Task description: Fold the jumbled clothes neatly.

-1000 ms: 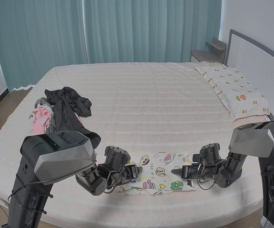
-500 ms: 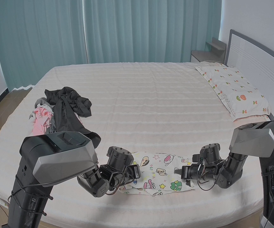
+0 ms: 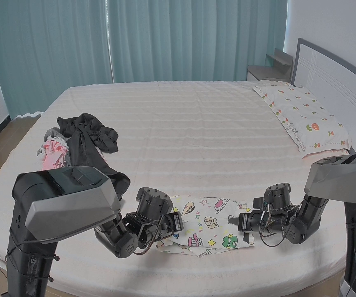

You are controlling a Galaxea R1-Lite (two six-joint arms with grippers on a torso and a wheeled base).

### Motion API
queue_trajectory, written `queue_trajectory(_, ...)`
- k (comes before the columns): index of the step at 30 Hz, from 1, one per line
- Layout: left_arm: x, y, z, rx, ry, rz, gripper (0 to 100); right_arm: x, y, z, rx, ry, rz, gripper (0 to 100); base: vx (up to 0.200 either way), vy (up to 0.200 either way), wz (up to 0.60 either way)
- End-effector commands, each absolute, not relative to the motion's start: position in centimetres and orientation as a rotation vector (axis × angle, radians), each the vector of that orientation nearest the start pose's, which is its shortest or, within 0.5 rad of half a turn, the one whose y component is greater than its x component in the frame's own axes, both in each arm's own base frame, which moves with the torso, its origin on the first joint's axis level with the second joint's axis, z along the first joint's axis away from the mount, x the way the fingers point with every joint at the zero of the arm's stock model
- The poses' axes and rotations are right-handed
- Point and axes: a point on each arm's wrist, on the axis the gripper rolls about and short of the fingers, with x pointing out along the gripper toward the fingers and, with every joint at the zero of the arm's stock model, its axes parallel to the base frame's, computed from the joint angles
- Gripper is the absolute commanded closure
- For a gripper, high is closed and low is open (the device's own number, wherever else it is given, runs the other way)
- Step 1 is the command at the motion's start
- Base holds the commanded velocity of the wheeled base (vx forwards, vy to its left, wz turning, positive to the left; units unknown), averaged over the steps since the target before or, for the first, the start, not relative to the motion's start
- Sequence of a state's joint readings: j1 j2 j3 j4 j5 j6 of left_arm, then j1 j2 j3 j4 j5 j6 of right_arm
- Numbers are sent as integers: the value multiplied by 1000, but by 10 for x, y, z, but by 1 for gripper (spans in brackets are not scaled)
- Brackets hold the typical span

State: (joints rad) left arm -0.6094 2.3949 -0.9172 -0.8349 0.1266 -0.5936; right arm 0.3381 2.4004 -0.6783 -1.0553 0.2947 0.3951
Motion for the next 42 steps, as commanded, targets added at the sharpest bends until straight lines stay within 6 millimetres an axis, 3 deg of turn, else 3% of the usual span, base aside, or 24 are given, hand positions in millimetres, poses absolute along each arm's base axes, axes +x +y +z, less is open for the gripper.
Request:
queue_trajectory(1, 322, -222, -15, -337, 701, -274, 100, 326, 122, -38, 352, 776, 469, 100, 0, 200, 0)
queue_trajectory(15, 314, -216, -9, -334, 709, -268, 100, 321, 123, -31, 349, 773, 476, 100, 0, 200, 0)
queue_trajectory(26, 309, -212, -17, -357, 746, -243, 100, 319, 124, -32, 342, 782, 470, 100, 0, 200, 0)
queue_trajectory(42, 309, -213, -36, -344, 787, -229, 100, 314, 122, -37, 338, 806, 465, 100, 0, 0, 0)
